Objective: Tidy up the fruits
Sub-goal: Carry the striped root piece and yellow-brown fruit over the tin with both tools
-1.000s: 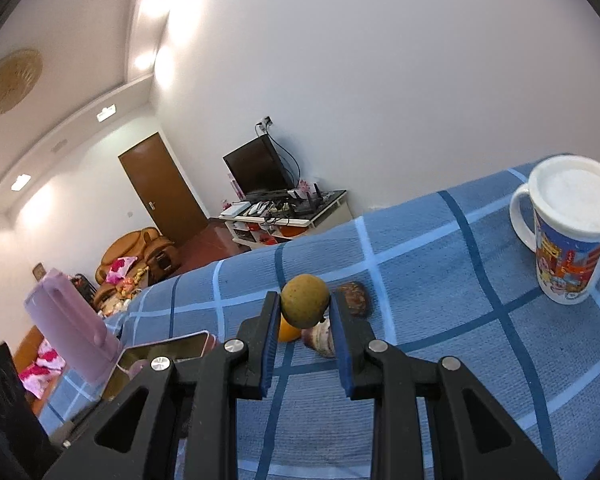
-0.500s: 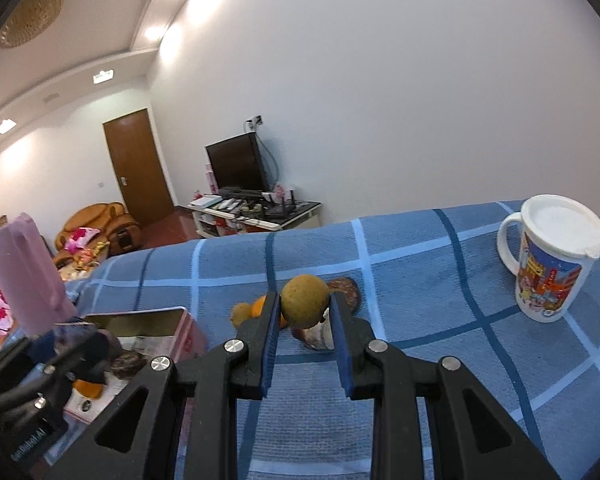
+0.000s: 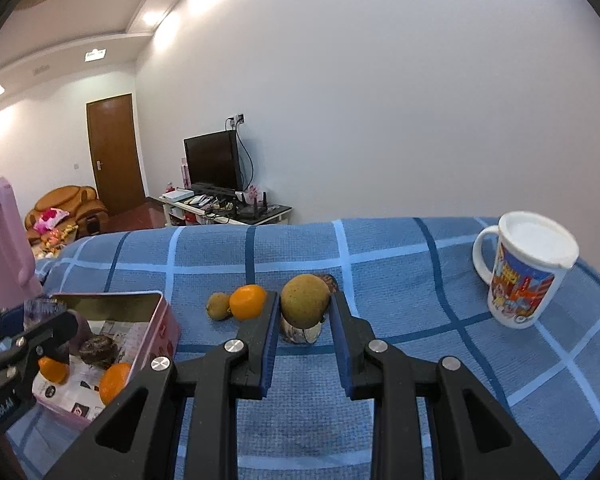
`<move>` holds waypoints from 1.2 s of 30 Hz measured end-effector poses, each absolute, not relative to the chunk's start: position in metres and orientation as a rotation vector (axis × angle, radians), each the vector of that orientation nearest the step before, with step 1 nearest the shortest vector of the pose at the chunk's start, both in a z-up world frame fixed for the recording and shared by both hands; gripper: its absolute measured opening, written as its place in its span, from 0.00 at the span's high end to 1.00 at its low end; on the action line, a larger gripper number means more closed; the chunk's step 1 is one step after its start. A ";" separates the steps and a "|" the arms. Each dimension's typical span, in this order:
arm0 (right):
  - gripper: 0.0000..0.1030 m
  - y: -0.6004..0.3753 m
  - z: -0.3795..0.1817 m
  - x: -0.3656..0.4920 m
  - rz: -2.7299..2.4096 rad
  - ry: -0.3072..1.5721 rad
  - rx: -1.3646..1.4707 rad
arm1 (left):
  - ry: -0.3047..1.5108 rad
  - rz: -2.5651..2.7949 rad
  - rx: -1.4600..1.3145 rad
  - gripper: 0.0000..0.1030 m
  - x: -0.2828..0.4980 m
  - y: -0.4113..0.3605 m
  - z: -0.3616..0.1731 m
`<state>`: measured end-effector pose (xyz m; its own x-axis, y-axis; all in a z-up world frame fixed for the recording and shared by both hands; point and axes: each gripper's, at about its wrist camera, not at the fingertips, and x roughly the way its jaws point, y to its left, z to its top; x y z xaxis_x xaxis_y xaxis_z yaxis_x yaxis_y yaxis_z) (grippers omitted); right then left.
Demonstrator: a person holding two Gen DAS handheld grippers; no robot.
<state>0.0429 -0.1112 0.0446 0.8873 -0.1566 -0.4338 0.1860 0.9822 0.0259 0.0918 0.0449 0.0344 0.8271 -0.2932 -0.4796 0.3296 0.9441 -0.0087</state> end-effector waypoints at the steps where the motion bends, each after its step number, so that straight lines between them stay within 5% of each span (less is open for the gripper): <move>1: 0.74 -0.110 0.045 0.041 -0.177 0.444 0.066 | 0.496 -0.331 0.074 0.58 0.092 0.047 0.035; 36: 0.74 0.017 0.042 0.040 -0.024 0.472 0.064 | 0.528 -0.231 0.075 0.58 0.112 0.123 0.031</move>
<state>0.0397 0.0174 0.0423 0.8903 -0.0086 -0.4553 0.0381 0.9977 0.0557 0.1117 0.1231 0.0309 0.8389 -0.1987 -0.5068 0.2371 0.9714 0.0117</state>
